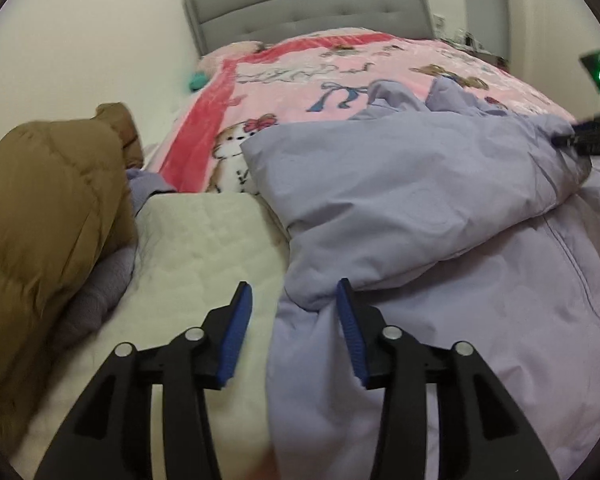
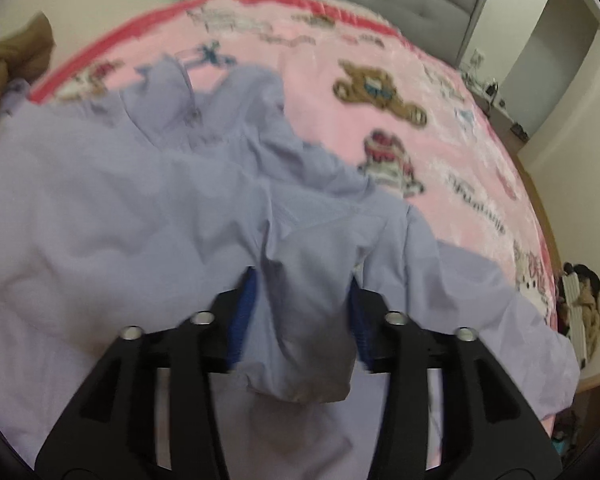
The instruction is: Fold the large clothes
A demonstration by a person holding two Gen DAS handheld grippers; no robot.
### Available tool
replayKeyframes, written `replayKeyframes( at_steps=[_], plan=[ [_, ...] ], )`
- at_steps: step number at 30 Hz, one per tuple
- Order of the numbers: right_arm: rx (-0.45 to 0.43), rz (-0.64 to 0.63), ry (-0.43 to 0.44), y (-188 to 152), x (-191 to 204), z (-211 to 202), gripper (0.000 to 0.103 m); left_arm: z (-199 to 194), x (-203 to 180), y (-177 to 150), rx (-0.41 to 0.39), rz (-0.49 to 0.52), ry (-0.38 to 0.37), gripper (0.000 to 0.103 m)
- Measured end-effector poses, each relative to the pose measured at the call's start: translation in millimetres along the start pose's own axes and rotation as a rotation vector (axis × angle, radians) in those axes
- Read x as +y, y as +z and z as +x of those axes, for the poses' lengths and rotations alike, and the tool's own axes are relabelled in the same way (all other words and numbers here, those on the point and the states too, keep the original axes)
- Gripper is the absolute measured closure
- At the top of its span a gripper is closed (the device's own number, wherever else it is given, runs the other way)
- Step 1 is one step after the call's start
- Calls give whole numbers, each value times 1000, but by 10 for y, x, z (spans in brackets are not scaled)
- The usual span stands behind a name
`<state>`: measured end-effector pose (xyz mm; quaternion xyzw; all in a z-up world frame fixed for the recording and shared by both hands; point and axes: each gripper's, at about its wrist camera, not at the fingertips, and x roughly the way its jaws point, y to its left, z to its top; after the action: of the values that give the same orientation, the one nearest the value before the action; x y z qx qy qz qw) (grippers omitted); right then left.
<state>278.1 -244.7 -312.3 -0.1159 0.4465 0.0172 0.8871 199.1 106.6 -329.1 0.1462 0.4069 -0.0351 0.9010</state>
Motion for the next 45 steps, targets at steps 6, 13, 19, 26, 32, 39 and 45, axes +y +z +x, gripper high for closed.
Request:
replayKeyframes(
  at_steps=[6,13,19,26,32,39,45],
  plan=[
    [-67,-18,147,148,242,-349,46,272,10,78,41,51,-76,54],
    [-99,-81,532,688,1083,-349,41,366,5,5,69,22,-143,76],
    [-26,-249,713,1623,2192,22,37,274,-12,-91,28,-124,-84,86],
    [170,-450,714,1907,2938,512,56,242,82,-135,1,-238,-113,87],
    [187,-559,667,1640,3119,567,94,233,165,-280,0,-293,-122,87],
    [26,-451,591,1779,2916,422,101,30,243,-256,-40,-336,-90,95],
    [85,-489,498,1561,3117,769,101,101,271,-332,5,-346,-81,99]
  ],
)
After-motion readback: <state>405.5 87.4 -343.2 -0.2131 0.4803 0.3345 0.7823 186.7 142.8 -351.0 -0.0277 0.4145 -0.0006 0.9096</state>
